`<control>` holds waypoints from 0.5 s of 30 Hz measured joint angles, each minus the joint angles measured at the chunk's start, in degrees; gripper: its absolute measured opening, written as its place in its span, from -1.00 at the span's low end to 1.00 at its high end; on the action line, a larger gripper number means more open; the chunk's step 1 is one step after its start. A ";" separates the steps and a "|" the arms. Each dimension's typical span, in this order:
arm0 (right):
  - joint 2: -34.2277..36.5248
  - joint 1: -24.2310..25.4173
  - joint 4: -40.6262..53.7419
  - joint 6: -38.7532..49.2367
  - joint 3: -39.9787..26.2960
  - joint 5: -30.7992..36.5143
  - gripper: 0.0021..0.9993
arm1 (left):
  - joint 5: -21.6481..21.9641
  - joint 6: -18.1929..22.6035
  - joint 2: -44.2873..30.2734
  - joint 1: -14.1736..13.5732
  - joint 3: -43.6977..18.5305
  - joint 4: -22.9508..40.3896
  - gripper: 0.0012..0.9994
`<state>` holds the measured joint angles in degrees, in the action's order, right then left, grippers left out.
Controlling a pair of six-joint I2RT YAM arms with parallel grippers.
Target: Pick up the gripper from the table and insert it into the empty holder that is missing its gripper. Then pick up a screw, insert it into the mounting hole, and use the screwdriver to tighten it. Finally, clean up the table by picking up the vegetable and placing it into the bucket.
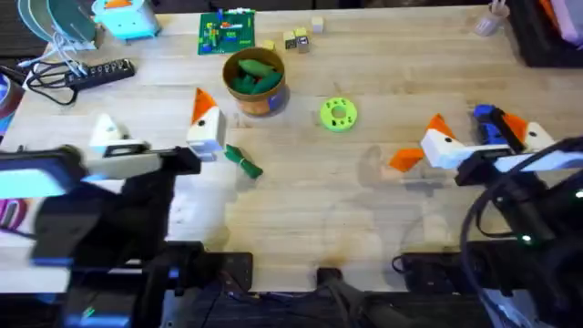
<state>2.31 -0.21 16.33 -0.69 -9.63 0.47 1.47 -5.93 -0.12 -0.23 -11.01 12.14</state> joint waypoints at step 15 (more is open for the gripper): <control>24.71 0.00 30.12 -4.04 -37.98 -3.10 0.98 | 0.68 -10.55 -23.38 0.00 -33.50 41.22 0.99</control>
<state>27.03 -0.21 46.45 -4.73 -47.62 -2.63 2.15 -16.48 -23.50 -0.23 -44.51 53.36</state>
